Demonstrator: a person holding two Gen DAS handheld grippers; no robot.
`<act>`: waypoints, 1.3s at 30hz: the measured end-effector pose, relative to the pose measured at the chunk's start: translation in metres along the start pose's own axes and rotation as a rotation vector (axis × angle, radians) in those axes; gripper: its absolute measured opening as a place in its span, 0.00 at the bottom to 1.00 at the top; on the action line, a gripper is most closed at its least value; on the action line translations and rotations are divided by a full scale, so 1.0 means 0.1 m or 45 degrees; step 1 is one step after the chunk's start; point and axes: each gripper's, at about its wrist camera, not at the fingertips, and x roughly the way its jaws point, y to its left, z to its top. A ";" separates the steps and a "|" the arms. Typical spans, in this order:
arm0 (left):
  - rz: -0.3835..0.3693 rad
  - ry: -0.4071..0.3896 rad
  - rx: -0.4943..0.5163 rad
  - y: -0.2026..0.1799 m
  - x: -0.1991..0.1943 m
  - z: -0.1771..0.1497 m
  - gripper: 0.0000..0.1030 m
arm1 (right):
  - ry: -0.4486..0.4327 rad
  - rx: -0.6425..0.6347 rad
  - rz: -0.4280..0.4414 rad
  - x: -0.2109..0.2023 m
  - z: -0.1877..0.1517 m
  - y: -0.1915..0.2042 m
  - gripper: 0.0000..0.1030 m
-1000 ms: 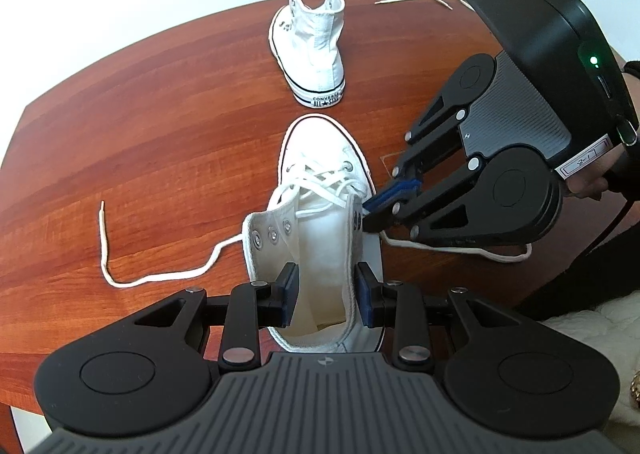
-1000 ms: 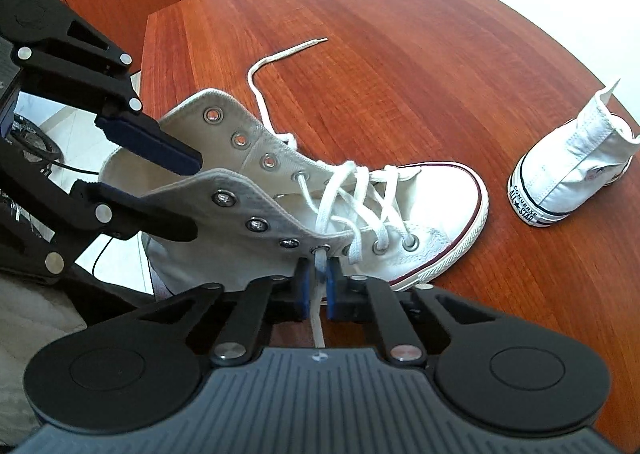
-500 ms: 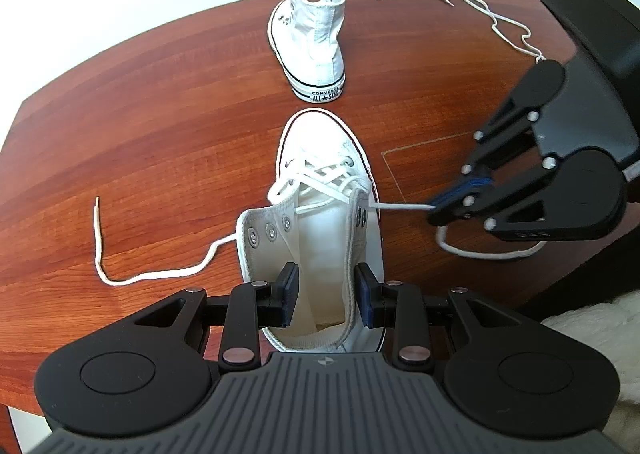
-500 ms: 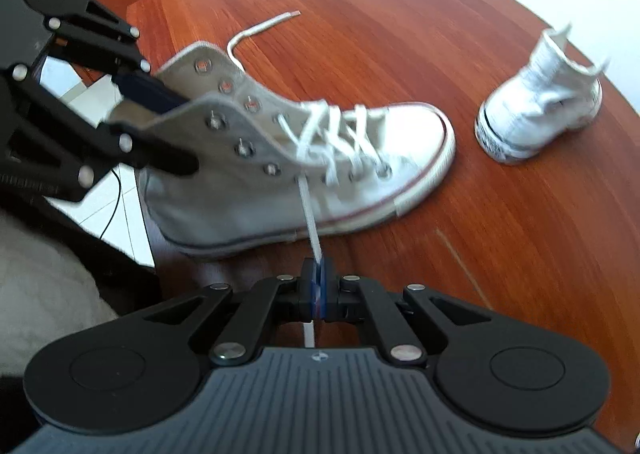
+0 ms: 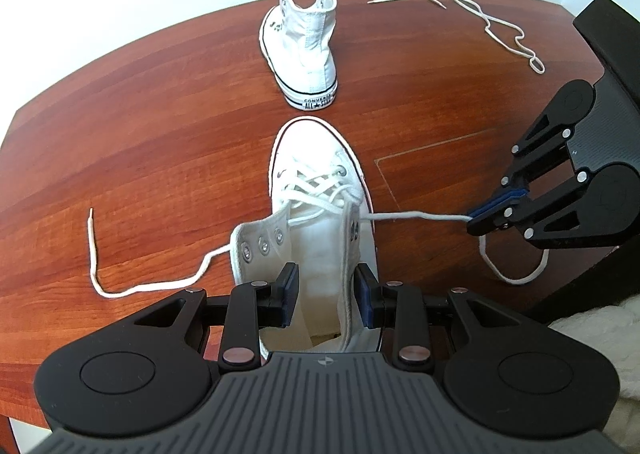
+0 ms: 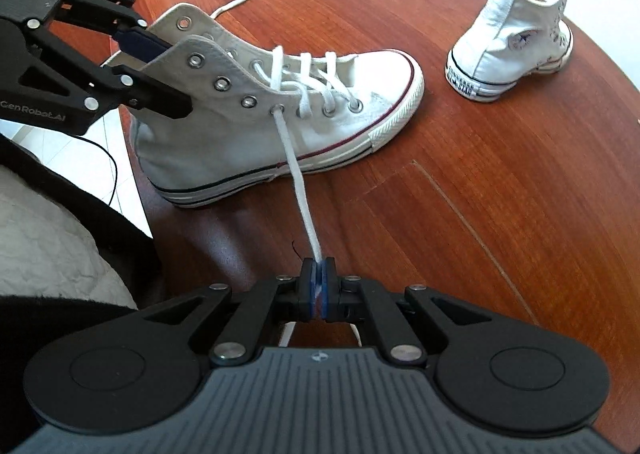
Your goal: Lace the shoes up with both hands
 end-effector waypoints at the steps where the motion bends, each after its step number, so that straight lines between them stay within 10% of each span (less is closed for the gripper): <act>1: -0.004 -0.008 0.000 0.00 -0.01 0.01 0.32 | -0.008 -0.004 0.004 -0.01 0.01 0.01 0.05; 7: -0.018 -0.043 0.019 -0.04 -0.05 0.03 0.30 | -0.074 -0.037 0.005 -0.04 0.10 0.04 0.30; 18: 0.050 -0.018 -0.069 0.06 -0.04 0.01 0.22 | -0.154 -0.125 0.042 0.05 0.43 0.18 0.30; 39: 0.039 -0.002 -0.069 0.10 -0.04 -0.01 0.24 | -0.145 -0.162 0.047 0.23 0.58 0.19 0.01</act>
